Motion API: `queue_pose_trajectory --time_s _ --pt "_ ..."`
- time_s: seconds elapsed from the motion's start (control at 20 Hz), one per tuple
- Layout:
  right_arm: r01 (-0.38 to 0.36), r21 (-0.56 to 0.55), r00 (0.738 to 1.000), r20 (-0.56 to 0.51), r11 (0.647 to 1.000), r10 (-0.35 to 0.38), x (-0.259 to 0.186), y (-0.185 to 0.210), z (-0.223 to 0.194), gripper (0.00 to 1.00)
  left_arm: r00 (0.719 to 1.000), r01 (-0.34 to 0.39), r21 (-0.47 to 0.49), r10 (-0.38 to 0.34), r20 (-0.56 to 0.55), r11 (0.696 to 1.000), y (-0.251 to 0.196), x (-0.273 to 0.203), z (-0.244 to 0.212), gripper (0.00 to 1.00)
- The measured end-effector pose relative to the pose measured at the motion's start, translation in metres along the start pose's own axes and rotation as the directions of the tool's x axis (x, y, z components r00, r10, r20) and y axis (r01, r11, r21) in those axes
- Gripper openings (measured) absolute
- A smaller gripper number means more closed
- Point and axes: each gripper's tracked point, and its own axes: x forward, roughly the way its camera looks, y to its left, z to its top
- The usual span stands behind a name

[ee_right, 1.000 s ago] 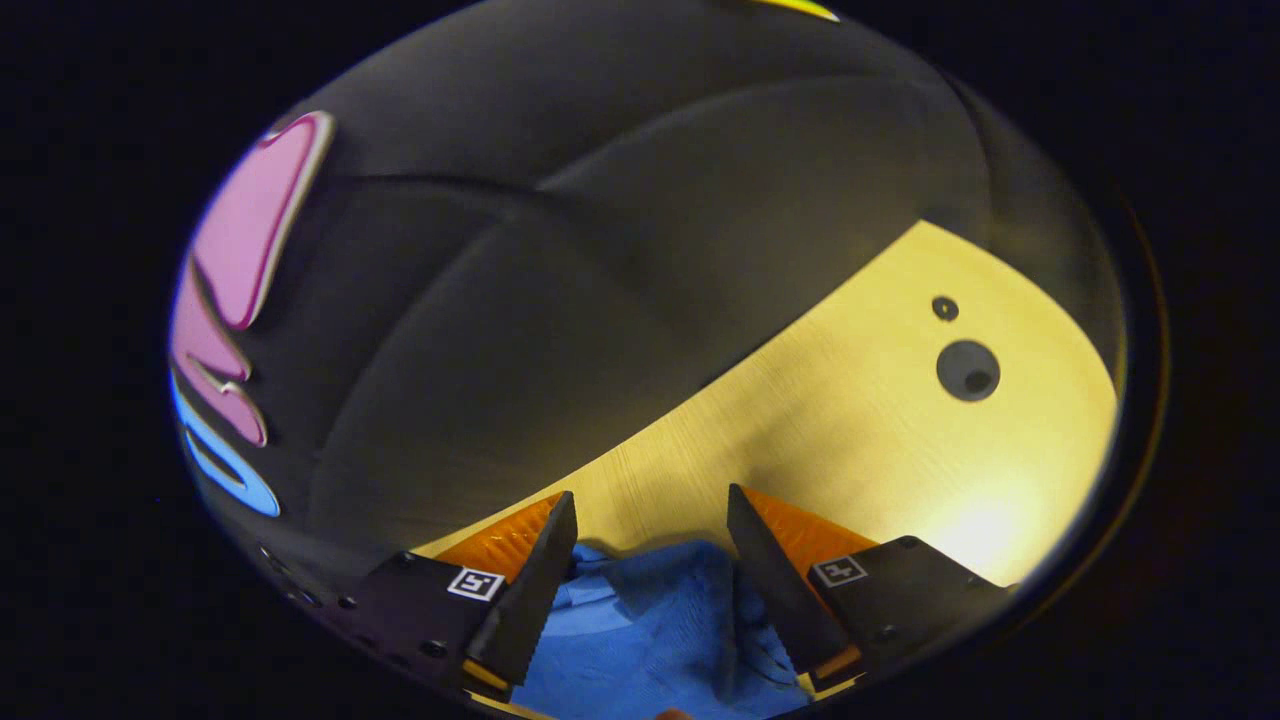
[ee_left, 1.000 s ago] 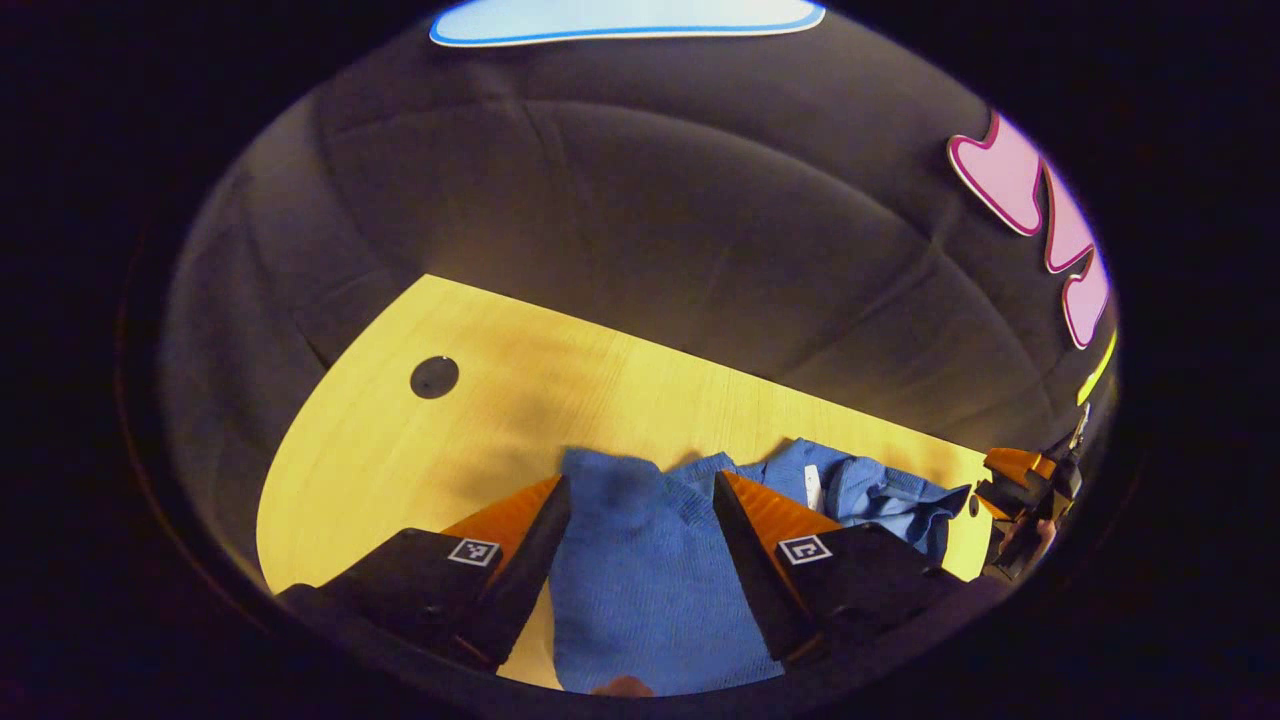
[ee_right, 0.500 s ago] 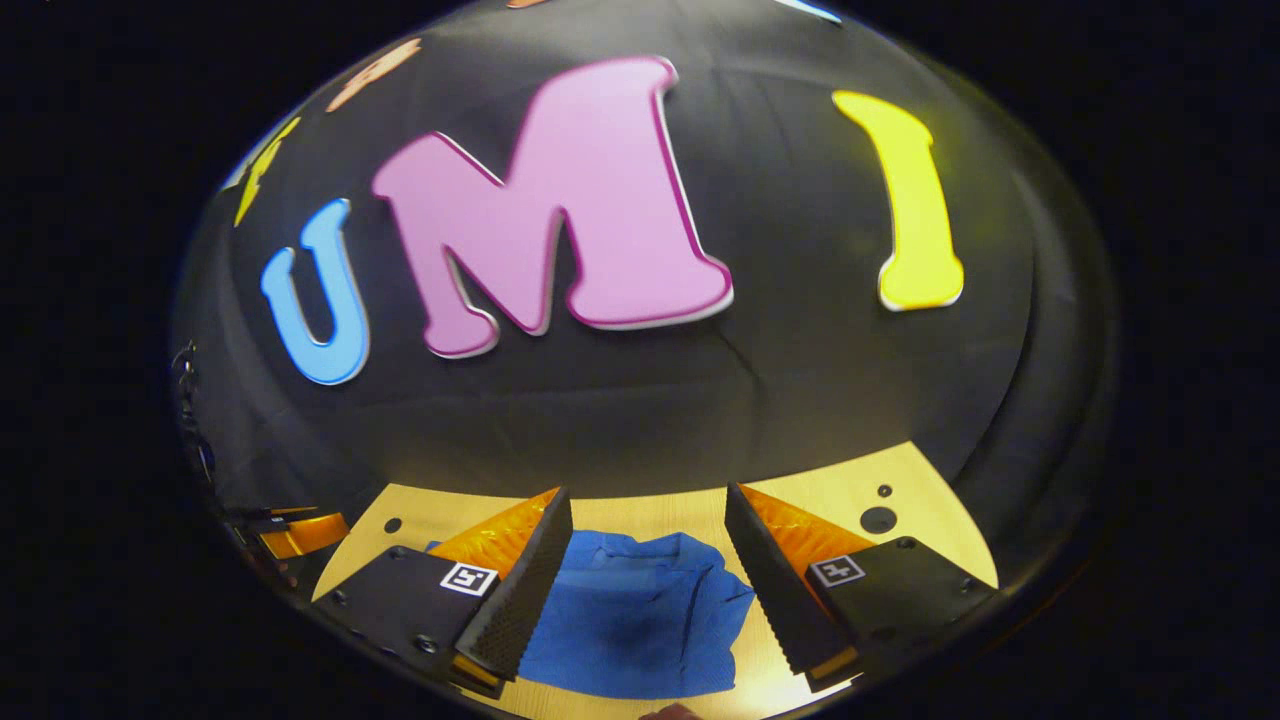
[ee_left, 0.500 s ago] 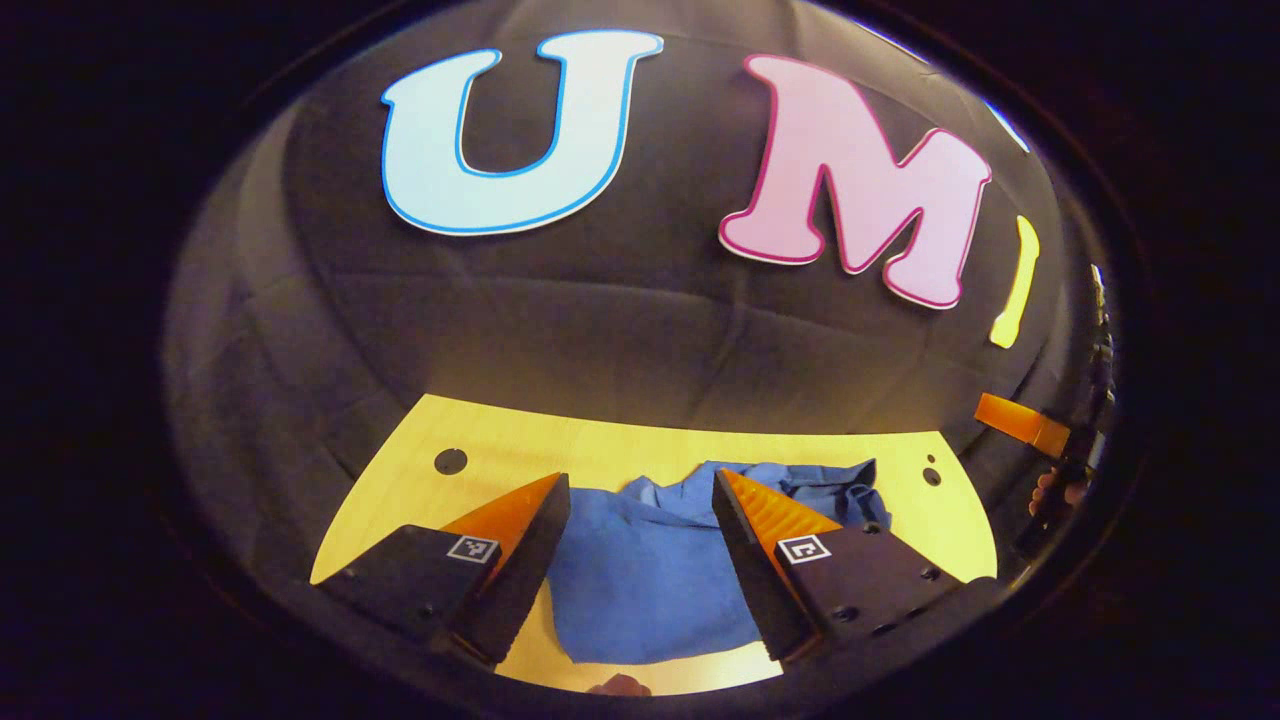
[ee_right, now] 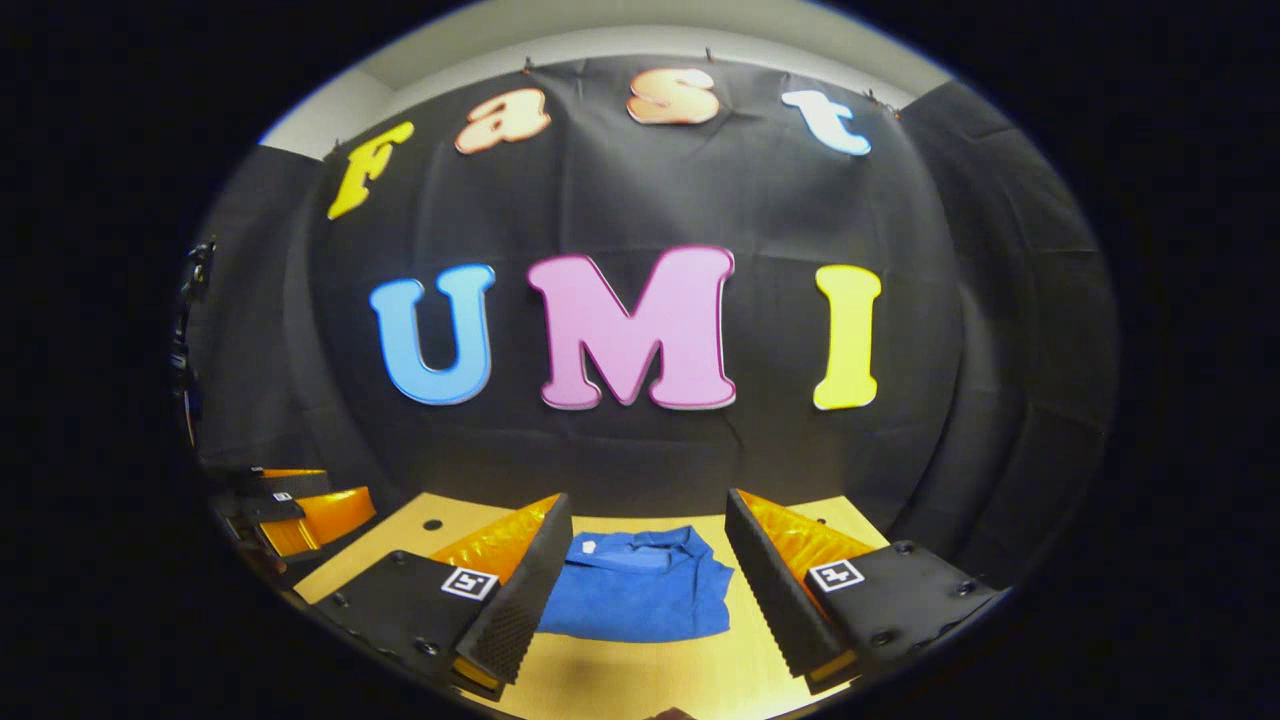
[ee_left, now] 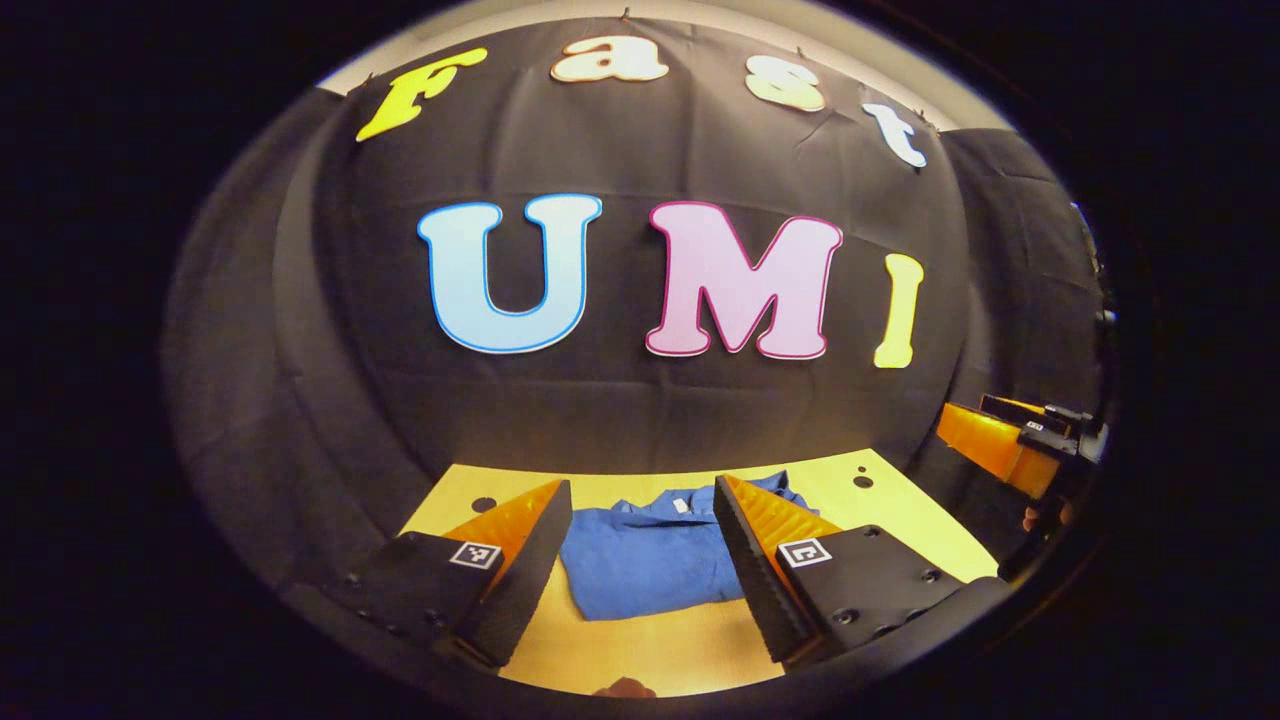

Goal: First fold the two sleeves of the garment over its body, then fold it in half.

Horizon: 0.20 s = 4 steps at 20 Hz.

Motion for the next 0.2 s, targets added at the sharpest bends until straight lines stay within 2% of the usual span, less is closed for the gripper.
queue_pose_trajectory --time_s 0.2 --pt "0.011 -0.023 0.999 0.051 1.000 -0.010 -0.082 0.023 0.020 0.96 0.989 0.029 -0.045 -0.022 0.146 0.999 -0.013 -0.086 0.023 0.81"
